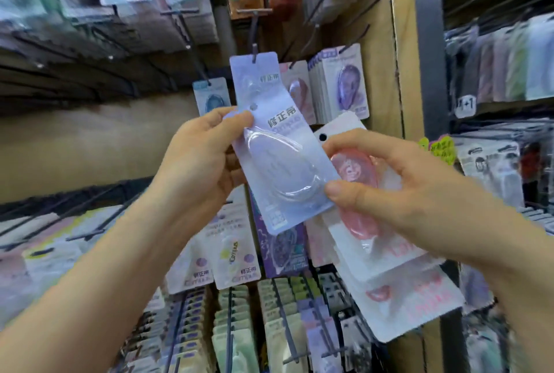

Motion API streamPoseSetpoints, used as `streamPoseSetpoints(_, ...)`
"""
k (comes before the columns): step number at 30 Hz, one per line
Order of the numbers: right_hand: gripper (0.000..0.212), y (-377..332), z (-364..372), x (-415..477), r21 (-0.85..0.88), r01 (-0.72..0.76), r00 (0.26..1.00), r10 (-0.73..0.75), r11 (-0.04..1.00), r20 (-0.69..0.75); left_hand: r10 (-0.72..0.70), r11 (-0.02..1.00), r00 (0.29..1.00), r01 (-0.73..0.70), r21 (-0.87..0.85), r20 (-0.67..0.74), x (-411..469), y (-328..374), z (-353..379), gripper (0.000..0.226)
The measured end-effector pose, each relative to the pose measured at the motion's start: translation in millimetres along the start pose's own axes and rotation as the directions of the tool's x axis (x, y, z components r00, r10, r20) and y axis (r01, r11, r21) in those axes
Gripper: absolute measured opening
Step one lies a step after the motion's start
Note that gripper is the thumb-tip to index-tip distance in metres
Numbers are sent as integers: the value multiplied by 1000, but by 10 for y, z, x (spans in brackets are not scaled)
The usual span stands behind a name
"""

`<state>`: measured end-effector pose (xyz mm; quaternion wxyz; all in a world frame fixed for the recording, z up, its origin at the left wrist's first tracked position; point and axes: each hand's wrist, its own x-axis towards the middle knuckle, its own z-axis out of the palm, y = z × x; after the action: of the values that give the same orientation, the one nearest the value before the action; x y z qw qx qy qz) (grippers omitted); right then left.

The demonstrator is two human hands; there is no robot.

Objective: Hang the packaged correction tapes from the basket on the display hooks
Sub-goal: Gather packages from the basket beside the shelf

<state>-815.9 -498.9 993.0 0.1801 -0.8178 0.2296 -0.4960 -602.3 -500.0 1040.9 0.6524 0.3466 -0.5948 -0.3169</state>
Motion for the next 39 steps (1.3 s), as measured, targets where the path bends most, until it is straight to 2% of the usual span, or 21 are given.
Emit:
streamPoseSetpoints(3, 18, 9, -30, 276, 29, -44, 999, 45, 999, -25, -41, 999, 998, 43, -33, 47, 148, 119, 9, 20)
streamPoseSetpoints(5, 18, 60, 4, 407, 38, -73, 997, 74, 997, -35, 45, 999, 996, -44, -12, 76, 213, 180, 12, 23)
streamPoseSetpoints(8, 20, 137, 41, 528, 57, -88, 995, 90, 994, -41, 230, 959, 973, -225, 174, -6, 379, 275, 1, 55)
streamPoseSetpoints(10, 20, 180, 15, 571, 107, -107, 990, 115, 989, -78, 329, 904, 944, -303, 301, -37, 521, 323, -17, 61)
streamPoseSetpoints(12, 17, 219, -30, 607, 141, -116, 983, 134, 983, -122, 371, 859, 928, -328, 393, -39, 634, 342, -19, 58)
streamPoseSetpoints(18, 19, 318, -24, 687, 214, -158, 979, 181, 964, -90, 397, 836, 917, -347, 426, -32, 858, 272, -11, 45)
streamPoseSetpoints(22, 24, 389, -2, 696, 239, -165, 977, 192, 957, -96, 389, 818, 921, -338, 465, -15, 864, 201, -48, 48)
streamPoseSetpoints(25, 30, 429, -10, 698, 284, -158, 975, 195, 946, -105, 420, 766, 907, -374, 522, 34, 866, 231, -53, 50)
streamPoseSetpoints(28, 42, 476, -24, 728, 354, -167, 962, 230, 920, -144, 410, 733, 910, -366, 573, 57, 930, 230, -58, 52)
streamPoseSetpoints(30, 59, 498, -35, 749, 391, -143, 948, 240, 909, -211, 375, 716, 925, -330, 616, 60, 987, 189, -76, 54)
streamPoseSetpoints(31, 70, 512, -40, 759, 387, -121, 940, 230, 914, -250, 365, 695, 929, -319, 644, 66, 1016, 165, -89, 56)
streamPoseSetpoints(33, 83, 543, -43, 774, 346, -69, 929, 187, 936, -321, 368, 589, 925, -313, 745, 98, 1056, 118, -115, 63)
streamPoseSetpoints(35, 77, 556, -31, 786, 362, 5, 923, 135, 932, -361, 381, 477, 917, -308, 823, 122, 1075, 72, -125, 71)
streamPoseSetpoints(39, 66, 574, 21, 800, 445, 93, 910, 106, 890, -401, 442, 396, 886, -333, 856, 140, 1127, -12, -124, 73)
